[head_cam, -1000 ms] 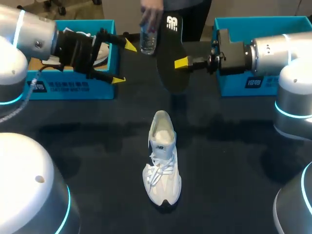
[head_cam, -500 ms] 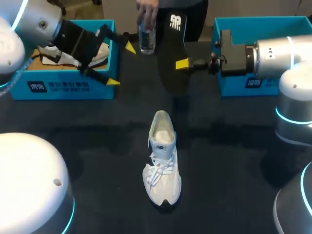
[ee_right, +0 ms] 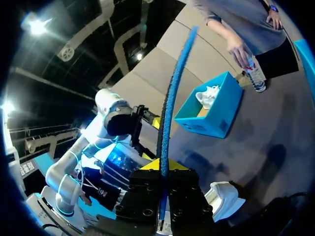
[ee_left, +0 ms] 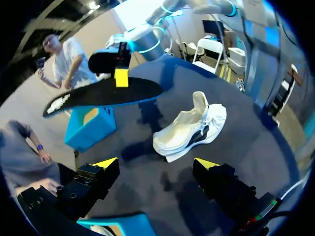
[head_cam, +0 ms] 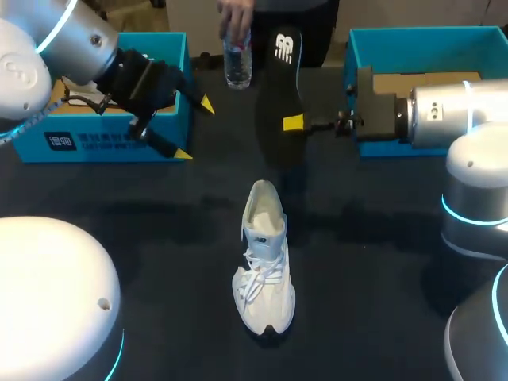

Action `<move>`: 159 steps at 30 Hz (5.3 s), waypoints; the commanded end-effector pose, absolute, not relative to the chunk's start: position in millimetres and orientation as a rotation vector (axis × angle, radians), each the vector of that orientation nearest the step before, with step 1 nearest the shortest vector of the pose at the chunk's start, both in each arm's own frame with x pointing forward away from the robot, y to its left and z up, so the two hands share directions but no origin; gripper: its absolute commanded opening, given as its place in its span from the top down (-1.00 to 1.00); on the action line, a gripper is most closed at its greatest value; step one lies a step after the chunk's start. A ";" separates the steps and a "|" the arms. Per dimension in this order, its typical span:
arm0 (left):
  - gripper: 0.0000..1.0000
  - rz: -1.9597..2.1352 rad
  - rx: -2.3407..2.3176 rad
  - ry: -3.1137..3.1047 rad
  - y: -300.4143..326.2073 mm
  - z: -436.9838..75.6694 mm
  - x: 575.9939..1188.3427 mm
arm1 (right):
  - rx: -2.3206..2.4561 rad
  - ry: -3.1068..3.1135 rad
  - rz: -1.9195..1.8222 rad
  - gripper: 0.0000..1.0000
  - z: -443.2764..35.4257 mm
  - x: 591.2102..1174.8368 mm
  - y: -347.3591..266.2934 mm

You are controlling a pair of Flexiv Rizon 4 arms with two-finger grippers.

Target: Take the shoe out of the shoebox, open the shoe tongue, remove and reinsert the insole, then place the shoe into the shoebox

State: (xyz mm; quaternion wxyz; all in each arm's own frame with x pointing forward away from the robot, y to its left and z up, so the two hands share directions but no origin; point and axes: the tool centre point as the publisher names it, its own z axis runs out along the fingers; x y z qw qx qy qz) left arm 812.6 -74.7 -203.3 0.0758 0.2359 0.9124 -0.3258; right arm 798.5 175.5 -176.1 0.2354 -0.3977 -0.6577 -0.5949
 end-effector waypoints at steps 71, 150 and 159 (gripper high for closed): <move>-1.00 -0.788 0.170 3.058 -87.8 -306.4 762.1 | -0.950 -1.758 -1.762 1.00 -265.5 786.2 206.2; -1.00 -0.817 0.072 3.113 -122.3 -360.5 754.3 | -0.922 -1.770 -1.971 1.00 -304.2 783.7 213.4; -1.00 -0.817 0.072 3.113 -122.3 -360.5 754.3 | -0.893 -1.790 -1.991 1.00 -305.8 784.5 210.8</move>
